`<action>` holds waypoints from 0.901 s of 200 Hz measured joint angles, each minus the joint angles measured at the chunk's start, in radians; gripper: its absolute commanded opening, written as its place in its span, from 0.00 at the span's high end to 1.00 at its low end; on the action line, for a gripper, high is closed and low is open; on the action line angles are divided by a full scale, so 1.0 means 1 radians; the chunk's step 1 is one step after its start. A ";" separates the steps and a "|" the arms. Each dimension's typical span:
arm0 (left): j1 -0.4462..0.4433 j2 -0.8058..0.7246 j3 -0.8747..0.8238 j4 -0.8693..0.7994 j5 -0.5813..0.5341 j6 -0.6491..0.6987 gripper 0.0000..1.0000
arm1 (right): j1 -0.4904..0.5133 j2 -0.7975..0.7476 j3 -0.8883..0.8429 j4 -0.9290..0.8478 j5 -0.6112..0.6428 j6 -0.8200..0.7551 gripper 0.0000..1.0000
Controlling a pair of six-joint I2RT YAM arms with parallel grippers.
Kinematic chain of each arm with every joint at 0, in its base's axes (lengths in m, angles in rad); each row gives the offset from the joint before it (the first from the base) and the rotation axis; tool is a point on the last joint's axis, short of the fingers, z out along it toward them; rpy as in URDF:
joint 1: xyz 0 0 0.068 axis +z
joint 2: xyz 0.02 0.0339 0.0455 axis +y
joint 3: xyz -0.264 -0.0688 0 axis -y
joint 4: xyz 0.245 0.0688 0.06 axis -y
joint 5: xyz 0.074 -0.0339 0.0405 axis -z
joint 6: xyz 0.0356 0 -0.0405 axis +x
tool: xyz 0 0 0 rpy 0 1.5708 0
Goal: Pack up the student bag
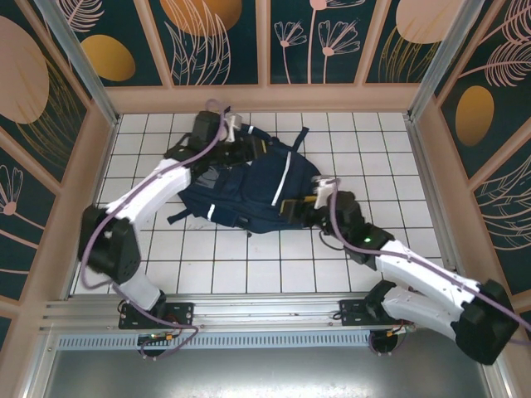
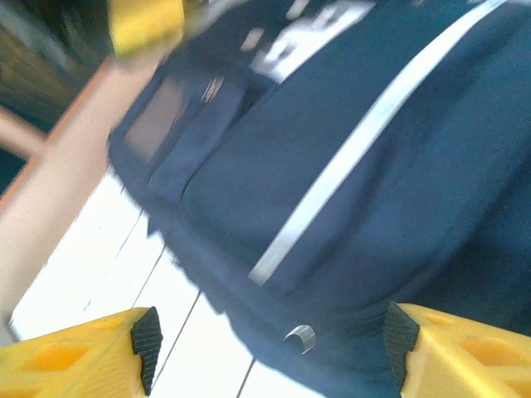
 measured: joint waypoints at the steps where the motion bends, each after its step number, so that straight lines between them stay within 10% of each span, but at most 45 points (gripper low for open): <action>1: 0.004 -0.013 -0.006 -0.001 -0.004 -0.002 0.37 | 0.003 0.004 0.000 0.000 -0.002 -0.001 0.31; 65: 0.146 -0.324 -0.309 0.020 -0.083 -0.103 0.35 | 0.315 0.341 0.019 0.054 0.068 -0.007 0.42; 180: 0.181 -0.415 -0.388 -0.005 -0.132 -0.138 0.35 | 0.397 0.733 0.148 0.202 0.339 -0.024 0.43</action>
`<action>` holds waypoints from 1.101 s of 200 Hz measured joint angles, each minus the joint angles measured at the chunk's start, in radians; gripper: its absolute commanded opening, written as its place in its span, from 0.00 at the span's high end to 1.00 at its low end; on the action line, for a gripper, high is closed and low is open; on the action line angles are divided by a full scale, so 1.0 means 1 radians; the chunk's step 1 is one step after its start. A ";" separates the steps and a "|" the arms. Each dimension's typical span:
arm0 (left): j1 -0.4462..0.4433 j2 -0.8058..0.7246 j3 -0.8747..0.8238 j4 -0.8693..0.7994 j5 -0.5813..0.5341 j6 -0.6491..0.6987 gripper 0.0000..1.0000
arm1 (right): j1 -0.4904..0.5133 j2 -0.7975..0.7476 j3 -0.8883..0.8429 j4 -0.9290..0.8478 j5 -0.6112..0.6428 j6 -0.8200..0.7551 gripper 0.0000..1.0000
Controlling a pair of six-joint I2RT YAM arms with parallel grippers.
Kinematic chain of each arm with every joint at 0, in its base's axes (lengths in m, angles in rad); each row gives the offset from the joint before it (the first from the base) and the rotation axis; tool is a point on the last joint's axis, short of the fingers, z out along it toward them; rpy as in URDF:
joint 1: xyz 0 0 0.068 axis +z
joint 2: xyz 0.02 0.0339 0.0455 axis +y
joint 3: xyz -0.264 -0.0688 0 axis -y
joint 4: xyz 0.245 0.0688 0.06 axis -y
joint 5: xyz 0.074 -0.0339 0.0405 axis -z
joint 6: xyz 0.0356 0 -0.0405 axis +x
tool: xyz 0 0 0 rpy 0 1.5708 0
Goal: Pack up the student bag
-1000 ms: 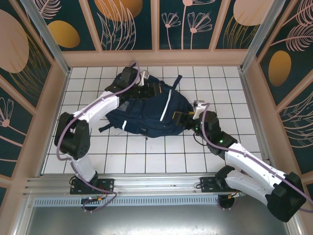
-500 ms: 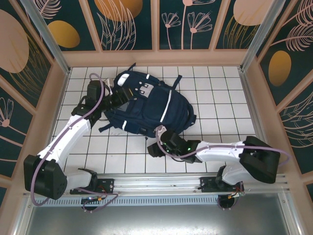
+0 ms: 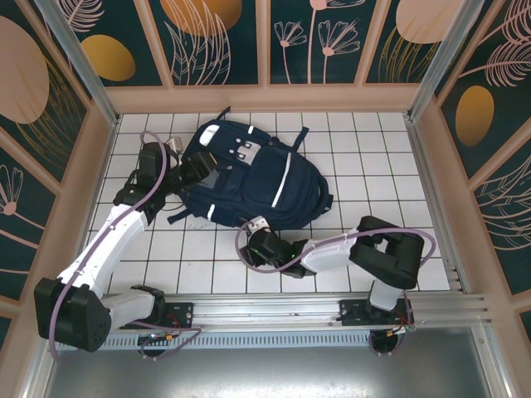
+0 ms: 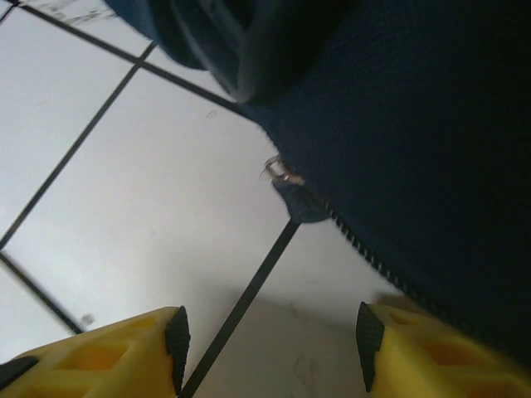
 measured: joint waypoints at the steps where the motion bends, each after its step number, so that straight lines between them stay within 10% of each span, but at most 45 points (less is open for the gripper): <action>1: 0.000 -0.001 -0.001 0.000 0.000 -0.001 0.35 | 0.000 0.002 0.001 0.000 0.002 0.000 0.43; 89: 0.002 -0.076 -0.113 0.027 -0.016 -0.091 0.33 | -0.057 0.073 0.052 0.050 0.073 0.019 1.00; 220: -0.119 -0.138 -0.525 0.297 0.019 -0.404 0.34 | -0.079 -0.037 0.005 0.050 -0.079 0.033 1.00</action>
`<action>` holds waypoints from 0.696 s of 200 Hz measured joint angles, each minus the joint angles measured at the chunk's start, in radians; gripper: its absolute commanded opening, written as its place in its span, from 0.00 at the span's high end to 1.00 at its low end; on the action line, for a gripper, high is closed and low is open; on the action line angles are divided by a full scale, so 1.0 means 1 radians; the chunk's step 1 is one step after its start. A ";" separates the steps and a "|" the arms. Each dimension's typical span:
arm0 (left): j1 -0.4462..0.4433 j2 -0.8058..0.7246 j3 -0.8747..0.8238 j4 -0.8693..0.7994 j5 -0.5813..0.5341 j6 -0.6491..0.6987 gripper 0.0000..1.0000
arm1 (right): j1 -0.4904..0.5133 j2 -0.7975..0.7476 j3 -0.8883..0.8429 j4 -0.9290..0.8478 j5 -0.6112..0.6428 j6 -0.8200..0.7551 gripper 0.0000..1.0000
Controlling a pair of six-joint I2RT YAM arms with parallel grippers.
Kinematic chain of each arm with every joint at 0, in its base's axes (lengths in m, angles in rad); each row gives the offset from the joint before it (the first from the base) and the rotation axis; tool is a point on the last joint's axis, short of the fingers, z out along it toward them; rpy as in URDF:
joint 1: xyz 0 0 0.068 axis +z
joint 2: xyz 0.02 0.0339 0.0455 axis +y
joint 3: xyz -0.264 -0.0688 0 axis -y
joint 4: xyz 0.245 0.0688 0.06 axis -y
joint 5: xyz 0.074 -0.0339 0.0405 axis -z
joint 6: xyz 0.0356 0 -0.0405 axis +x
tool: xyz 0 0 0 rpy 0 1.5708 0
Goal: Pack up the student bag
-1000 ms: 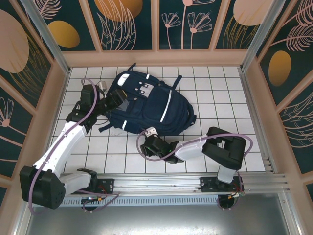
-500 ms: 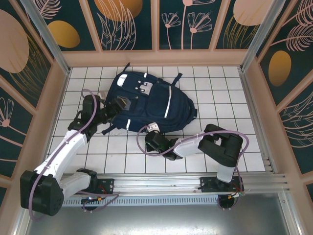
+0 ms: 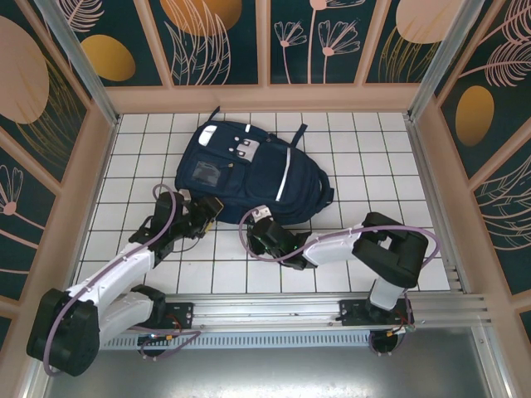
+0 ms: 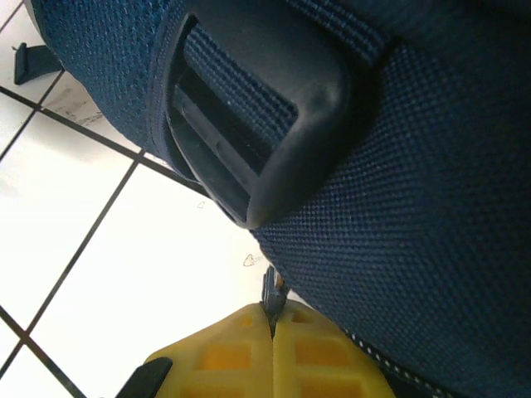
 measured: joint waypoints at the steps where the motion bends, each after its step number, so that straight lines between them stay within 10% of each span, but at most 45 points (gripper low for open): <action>1: 0.000 0.001 -0.001 0.002 0.000 -0.002 0.34 | -0.001 -0.001 0.000 0.000 -0.002 0.002 1.00; 139: -0.023 0.116 -0.095 0.124 -0.068 -0.151 0.34 | -0.024 -0.037 0.000 0.006 -0.106 0.052 1.00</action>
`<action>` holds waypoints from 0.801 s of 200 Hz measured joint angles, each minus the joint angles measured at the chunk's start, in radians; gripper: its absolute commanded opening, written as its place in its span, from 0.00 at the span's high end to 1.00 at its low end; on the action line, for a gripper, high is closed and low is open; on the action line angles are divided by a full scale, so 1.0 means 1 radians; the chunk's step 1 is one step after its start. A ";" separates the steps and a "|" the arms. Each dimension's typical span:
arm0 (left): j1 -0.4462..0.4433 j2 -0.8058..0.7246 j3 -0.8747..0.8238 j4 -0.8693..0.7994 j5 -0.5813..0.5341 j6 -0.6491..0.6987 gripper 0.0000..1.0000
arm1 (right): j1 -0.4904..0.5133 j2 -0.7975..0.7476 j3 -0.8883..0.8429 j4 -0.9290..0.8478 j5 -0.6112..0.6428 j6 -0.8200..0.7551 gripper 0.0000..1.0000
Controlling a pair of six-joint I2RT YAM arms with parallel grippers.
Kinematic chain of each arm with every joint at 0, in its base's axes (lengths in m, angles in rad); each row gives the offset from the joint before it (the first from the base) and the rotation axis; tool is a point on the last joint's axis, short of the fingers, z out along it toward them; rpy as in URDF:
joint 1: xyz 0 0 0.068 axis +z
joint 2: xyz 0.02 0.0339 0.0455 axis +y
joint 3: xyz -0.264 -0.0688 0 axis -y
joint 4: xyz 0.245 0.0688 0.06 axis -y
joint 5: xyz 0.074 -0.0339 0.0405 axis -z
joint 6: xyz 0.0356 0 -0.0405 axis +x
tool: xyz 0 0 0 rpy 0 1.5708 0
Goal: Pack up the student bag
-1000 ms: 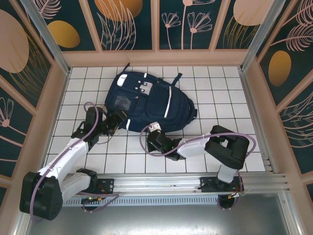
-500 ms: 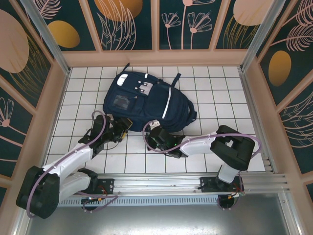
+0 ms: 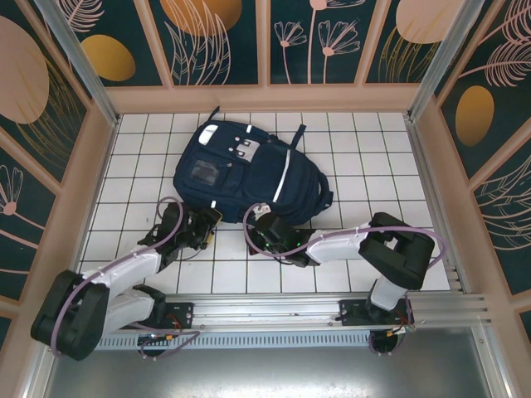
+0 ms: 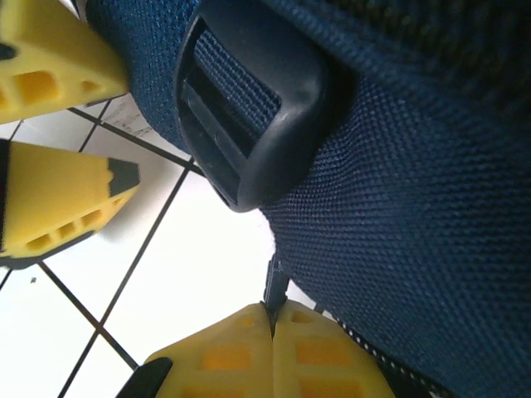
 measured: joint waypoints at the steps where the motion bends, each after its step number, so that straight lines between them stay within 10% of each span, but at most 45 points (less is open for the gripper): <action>1: 0.000 0.005 0.002 0.002 0.000 0.000 0.34 | 0.000 0.000 0.000 0.000 -0.001 0.000 1.00; 42: -0.002 0.108 0.048 0.065 0.000 -0.007 0.48 | 0.000 0.000 0.000 0.003 -0.024 0.000 1.00; 112: -0.010 0.162 0.075 0.124 -0.030 0.006 1.00 | -0.003 0.000 0.002 0.002 -0.039 -0.001 1.00; 160: -0.015 0.086 0.075 0.064 -0.117 0.024 1.00 | -0.018 -0.026 -0.008 -0.042 -0.026 -0.001 1.00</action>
